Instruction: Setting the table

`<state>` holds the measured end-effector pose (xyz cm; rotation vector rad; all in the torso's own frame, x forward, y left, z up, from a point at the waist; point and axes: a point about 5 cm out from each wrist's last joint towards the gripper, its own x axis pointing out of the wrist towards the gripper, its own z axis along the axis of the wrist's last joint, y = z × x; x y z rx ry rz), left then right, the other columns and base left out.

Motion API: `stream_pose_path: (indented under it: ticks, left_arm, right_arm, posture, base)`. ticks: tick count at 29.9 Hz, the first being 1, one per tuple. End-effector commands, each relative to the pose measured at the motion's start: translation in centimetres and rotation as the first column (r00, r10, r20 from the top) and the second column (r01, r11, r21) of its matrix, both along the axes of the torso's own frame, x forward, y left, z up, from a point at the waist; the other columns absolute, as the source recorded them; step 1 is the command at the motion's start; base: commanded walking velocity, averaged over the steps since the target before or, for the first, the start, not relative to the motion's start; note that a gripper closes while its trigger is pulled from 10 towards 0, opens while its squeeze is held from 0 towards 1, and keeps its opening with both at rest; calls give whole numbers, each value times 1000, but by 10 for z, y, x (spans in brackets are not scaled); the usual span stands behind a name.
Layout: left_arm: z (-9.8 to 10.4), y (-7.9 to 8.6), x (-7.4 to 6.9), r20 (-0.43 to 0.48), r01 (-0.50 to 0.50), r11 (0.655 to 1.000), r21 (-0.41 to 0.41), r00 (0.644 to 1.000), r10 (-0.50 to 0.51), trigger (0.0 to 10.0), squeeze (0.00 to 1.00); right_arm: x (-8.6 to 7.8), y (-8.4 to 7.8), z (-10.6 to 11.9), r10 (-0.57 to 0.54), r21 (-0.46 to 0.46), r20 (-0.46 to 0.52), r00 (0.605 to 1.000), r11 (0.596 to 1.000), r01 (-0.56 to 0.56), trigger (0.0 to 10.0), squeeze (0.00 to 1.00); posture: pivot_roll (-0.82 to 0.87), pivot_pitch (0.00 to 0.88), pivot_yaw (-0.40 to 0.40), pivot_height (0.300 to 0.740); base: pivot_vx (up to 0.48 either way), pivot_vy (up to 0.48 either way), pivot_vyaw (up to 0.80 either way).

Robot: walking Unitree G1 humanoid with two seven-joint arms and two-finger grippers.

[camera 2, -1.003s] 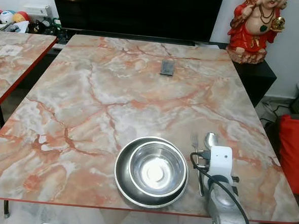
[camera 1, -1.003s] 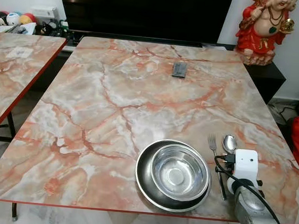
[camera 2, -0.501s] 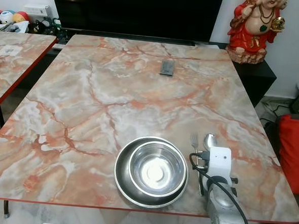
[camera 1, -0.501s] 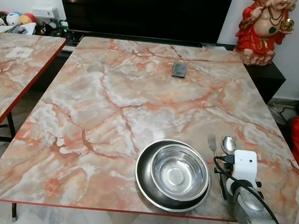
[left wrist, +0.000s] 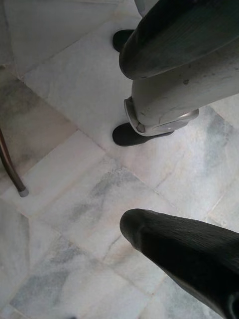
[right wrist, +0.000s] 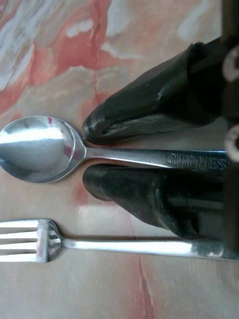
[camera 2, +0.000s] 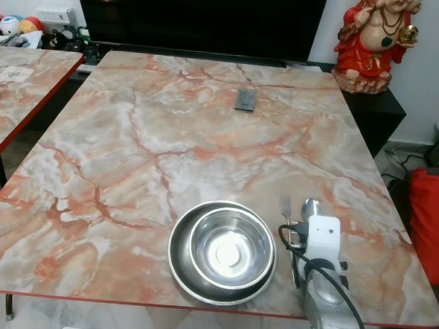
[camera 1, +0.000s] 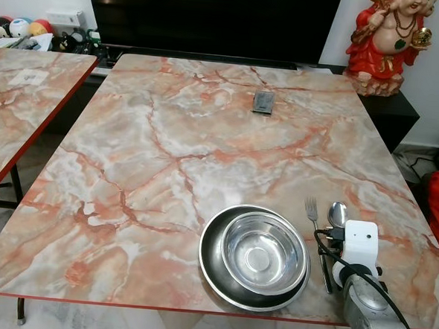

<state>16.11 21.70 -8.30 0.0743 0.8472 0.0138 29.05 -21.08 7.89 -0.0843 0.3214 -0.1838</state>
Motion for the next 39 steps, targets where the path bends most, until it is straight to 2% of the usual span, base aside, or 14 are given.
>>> stream_pose_path:
  ticks: [1,4,15,23,27,30,39]
  left_arm:
    - [-3,0,-8,-25,-3,1000,-2,1000,3,10000,0]
    - [-3,0,-7,-25,-1,1000,-2,1000,1,10000,0]
    - [-3,-2,-6,-21,-1,1000,-5,1000,1,10000,0]
    - [-3,-1,-6,-20,-1,1000,-6,1000,1,10000,0]
    - [-3,-2,-5,-18,-1,1000,-5,1000,1,10000,0]
    - [-2,-1,-5,-12,-9,1000,-5,1000,9,10000,0]
    - [0,2,0,-8,-19,1000,3,1000,19,10000,0]
  right_arm:
    - [-3,-7,4,-33,-15,22,999,999,33,10000,0]
    - [2,-6,17,-38,11,110,993,999,37,10000,0]
    - [6,-9,34,-74,45,226,971,997,65,10000,0]
    - [8,-9,52,-79,48,364,928,997,66,10000,0]
    - [8,-6,56,-36,18,390,920,999,32,10000,0]
    - [7,-3,64,14,-10,443,897,1000,-11,10000,0]
    - [12,0,64,25,-19,458,888,1000,-18,10000,0]
  posture:
    - [-15,121,-22,740]
    - [-17,121,-21,740]
    - [-18,117,-23,740]
    - [-23,110,-20,740]
    - [-21,105,-20,740]
    - [-22,86,-15,740]
    - [-27,27,-15,740]
  base:
    - [0,0,0]
    - [0,0,0]
    - [0,0,0]
    - [0,0,0]
    - [0,0,0]
    - [0,0,0]
    - [0,0,0]
